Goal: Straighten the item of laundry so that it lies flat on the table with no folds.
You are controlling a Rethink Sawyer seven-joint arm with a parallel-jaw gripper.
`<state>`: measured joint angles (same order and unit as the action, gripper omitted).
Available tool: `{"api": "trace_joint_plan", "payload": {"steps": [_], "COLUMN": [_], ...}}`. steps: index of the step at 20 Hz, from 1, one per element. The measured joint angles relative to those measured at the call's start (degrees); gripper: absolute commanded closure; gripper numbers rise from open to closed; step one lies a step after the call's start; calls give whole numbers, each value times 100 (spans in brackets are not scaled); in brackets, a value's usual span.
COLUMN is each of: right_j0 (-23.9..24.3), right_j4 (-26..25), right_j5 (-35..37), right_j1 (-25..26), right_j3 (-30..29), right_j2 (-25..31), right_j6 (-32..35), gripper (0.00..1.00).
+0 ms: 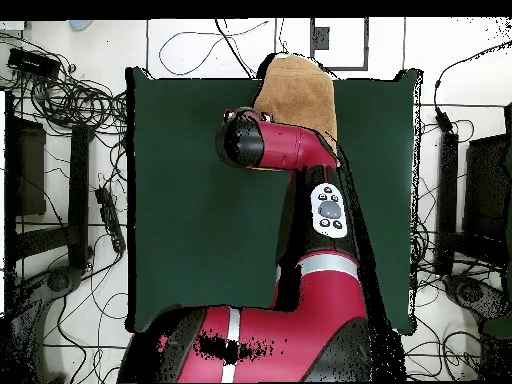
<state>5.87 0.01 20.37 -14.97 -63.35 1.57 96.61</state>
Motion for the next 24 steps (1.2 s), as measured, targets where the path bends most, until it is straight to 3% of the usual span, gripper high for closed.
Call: {"api": "trace_joint_plan", "payload": {"steps": [9, 19, 24], "right_j0": [-214, -630, -719], "right_j4": [67, 98, 107], "right_j5": [-161, -201, -513], "right_j1": [65, -834, -1016], "right_j3": [-277, -1685, -2192], "right_j2": [-138, -347, -390], "right_j6": [6, 64, 105], "gripper": [0, 0, 0]}}
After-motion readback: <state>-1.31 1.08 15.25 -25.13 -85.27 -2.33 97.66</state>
